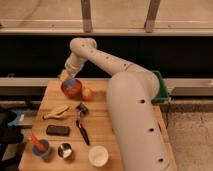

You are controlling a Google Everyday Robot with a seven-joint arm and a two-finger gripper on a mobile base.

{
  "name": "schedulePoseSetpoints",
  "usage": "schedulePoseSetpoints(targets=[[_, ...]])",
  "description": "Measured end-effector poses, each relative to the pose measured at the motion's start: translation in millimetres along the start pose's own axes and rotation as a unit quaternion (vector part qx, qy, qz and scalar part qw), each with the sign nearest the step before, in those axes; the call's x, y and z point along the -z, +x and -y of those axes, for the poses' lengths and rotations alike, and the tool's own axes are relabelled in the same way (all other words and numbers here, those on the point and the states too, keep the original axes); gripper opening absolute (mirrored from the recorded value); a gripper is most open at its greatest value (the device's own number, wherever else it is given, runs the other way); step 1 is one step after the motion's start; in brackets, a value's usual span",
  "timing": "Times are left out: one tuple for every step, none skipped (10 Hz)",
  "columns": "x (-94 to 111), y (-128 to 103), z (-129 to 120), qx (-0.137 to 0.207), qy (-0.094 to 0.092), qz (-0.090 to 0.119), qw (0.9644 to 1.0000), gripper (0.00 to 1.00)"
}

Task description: Place sponge in red bowl

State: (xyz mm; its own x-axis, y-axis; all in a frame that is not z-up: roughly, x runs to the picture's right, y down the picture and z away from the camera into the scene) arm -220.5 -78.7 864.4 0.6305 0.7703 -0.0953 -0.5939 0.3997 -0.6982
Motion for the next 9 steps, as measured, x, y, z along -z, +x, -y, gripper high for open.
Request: schedulePoseSetpoints(targets=[[-9.6,-8.7,0.9,0.006,-0.003,-0.003,1.0000,0.20],[-13.7,-10.9,4.5,0.007,-0.001,-0.005,1.0000,0.27],[-17.7,-14.0,10.2,0.008,0.003,-0.007,0.9999,0.38],[-21.4,-14.7,17.2,0.006,0.008,-0.011,0.9999,0.47],[-21.9,-13.5,28.8,0.000,0.013,-0.012,0.9998,0.58],[-21.4,-9.3,36.4,-0.006,0.015,-0.013,0.9998,0.67],[-20.8,-4.2,41.6,-0.013,0.015,-0.012,0.9997,0.76],[-21.4,-0.1,43.7,-0.019,0.011,-0.011,0.9997,0.80],[-21.1,2.7,44.4,-0.020,0.003,-0.008,0.9998,0.80]])
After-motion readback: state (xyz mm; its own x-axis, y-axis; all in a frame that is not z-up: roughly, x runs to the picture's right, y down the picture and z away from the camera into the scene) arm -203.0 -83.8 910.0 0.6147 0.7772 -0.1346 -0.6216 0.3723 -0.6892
